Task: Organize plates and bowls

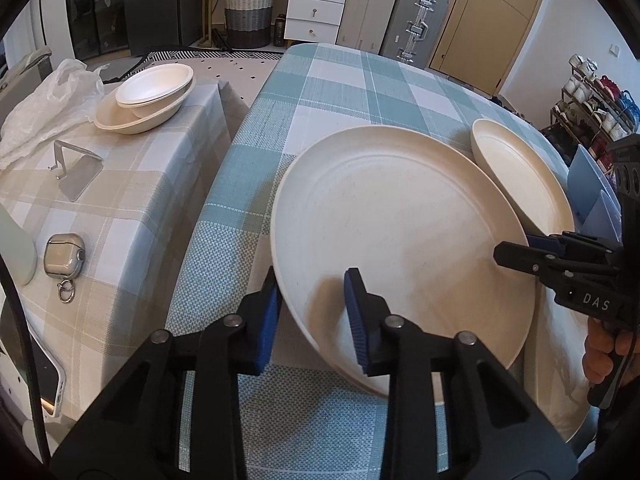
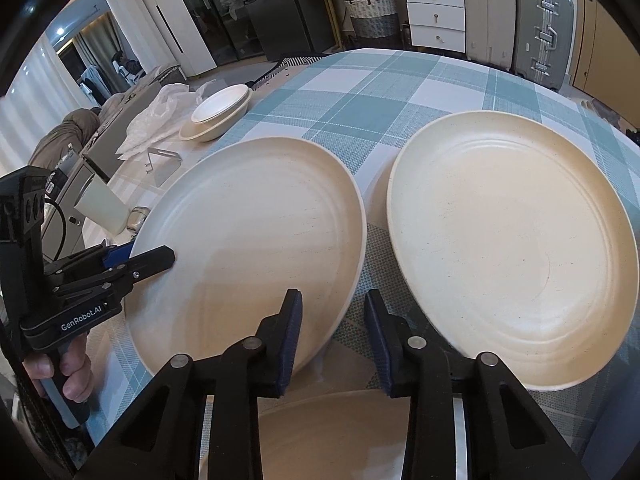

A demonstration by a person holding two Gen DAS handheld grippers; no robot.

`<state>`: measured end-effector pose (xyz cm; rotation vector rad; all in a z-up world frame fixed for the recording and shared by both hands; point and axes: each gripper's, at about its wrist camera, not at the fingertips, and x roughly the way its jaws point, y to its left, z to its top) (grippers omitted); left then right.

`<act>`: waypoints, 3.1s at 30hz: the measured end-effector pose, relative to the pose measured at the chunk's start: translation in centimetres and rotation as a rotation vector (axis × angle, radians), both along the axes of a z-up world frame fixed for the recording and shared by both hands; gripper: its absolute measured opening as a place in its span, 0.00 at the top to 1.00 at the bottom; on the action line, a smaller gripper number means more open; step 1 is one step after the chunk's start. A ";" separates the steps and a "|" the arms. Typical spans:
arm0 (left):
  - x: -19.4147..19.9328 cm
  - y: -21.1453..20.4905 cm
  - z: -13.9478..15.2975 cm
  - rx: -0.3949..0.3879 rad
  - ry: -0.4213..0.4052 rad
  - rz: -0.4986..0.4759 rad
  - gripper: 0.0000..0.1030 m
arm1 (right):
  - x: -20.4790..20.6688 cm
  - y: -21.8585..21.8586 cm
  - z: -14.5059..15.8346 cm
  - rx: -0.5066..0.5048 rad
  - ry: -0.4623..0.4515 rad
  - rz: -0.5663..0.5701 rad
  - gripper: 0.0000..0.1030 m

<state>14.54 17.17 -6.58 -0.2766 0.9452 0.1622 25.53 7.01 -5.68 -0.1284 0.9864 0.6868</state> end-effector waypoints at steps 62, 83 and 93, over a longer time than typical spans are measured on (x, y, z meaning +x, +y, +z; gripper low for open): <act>-7.6 -12.1 9.0 0.092 -0.125 -0.161 0.80 | -11.6 -10.9 6.5 0.072 -0.192 -0.146 0.79; -9.5 -17.5 7.3 0.111 -0.099 -0.242 0.79 | -15.8 -15.7 4.7 0.060 -0.180 -0.244 0.79; -9.2 -19.1 6.2 0.131 -0.086 -0.268 0.79 | -16.2 -16.8 3.5 0.028 -0.185 -0.270 0.79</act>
